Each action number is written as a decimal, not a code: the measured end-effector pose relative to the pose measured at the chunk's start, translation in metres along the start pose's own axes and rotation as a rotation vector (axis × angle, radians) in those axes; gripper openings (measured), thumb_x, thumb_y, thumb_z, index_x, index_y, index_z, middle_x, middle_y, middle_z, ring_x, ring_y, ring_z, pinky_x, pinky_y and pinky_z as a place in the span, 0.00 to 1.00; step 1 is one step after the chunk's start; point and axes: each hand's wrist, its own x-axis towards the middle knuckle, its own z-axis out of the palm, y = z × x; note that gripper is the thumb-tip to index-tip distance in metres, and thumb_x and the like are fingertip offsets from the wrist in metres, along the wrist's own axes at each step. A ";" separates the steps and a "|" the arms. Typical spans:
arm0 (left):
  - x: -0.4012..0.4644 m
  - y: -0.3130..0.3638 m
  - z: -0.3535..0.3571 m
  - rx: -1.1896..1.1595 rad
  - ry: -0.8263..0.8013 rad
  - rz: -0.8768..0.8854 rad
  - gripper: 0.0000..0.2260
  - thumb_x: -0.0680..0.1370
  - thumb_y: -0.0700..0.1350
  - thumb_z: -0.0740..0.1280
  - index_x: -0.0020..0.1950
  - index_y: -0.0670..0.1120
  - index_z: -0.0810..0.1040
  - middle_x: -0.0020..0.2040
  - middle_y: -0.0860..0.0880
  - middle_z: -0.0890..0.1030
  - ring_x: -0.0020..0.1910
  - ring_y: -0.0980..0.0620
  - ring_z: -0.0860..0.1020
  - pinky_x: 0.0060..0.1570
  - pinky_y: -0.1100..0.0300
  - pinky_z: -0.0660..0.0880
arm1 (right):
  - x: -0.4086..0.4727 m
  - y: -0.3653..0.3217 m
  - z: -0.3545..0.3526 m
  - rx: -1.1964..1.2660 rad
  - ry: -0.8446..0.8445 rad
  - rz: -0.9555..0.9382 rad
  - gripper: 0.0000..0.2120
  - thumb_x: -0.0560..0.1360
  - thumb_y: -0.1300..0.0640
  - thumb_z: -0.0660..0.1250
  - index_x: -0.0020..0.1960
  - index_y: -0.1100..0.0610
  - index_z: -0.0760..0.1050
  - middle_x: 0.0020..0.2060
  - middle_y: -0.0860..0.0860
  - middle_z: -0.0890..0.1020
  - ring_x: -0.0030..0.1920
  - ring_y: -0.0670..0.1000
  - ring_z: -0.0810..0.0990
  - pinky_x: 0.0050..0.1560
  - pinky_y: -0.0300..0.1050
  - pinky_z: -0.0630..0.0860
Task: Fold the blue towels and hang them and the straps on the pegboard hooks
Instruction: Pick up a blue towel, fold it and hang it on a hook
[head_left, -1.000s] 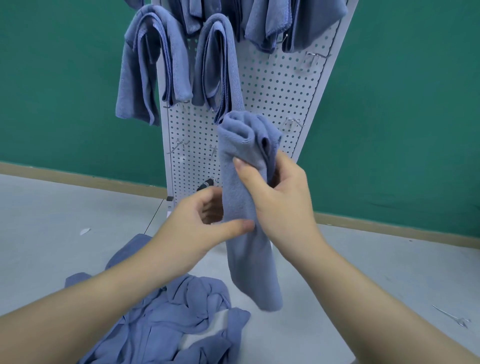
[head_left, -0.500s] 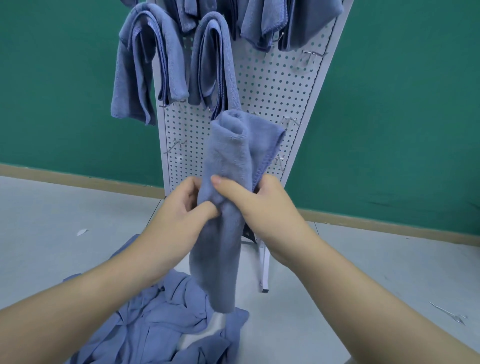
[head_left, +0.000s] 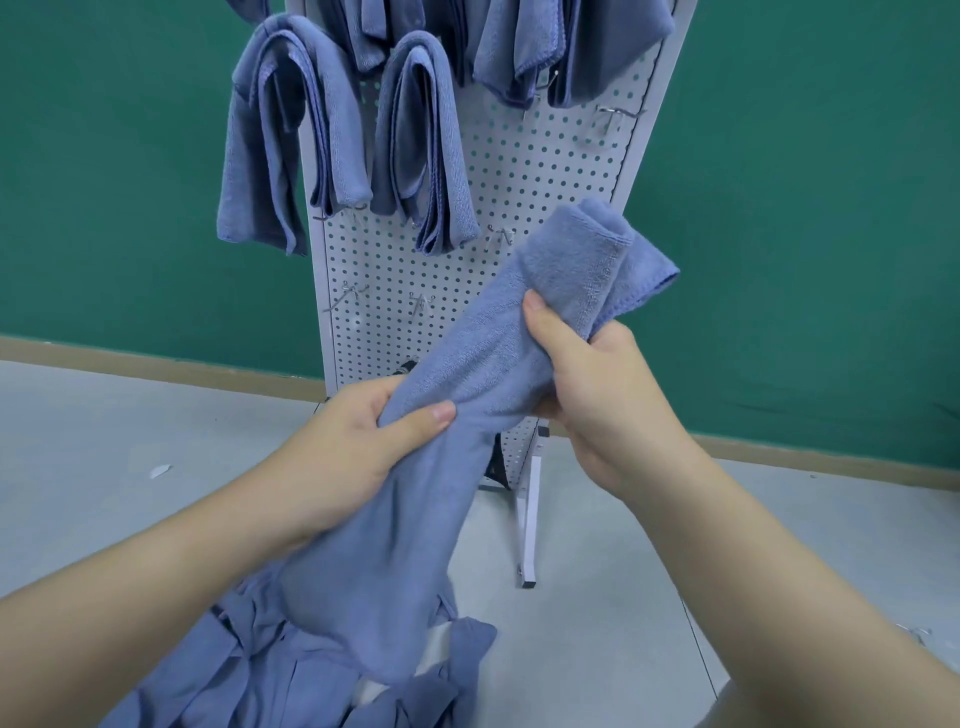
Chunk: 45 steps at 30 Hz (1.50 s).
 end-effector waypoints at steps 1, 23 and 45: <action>0.001 0.002 -0.001 0.000 -0.015 -0.002 0.11 0.81 0.44 0.66 0.56 0.39 0.83 0.48 0.48 0.88 0.44 0.56 0.83 0.42 0.65 0.78 | 0.000 -0.001 -0.002 -0.002 -0.013 0.018 0.10 0.83 0.53 0.66 0.58 0.58 0.81 0.50 0.52 0.88 0.51 0.53 0.88 0.51 0.55 0.85; 0.009 0.019 -0.029 -0.241 -0.214 -0.146 0.16 0.73 0.39 0.71 0.59 0.37 0.84 0.60 0.36 0.84 0.54 0.42 0.83 0.52 0.56 0.82 | 0.000 0.012 -0.040 -0.022 0.153 0.362 0.15 0.79 0.54 0.72 0.62 0.59 0.77 0.47 0.54 0.85 0.44 0.52 0.85 0.54 0.49 0.82; 0.002 0.026 0.014 0.284 0.308 0.343 0.10 0.78 0.54 0.70 0.57 0.54 0.79 0.54 0.58 0.81 0.52 0.63 0.79 0.51 0.71 0.71 | -0.030 0.013 0.003 -0.606 0.114 -0.422 0.26 0.68 0.63 0.64 0.65 0.50 0.81 0.49 0.43 0.86 0.48 0.42 0.82 0.50 0.36 0.77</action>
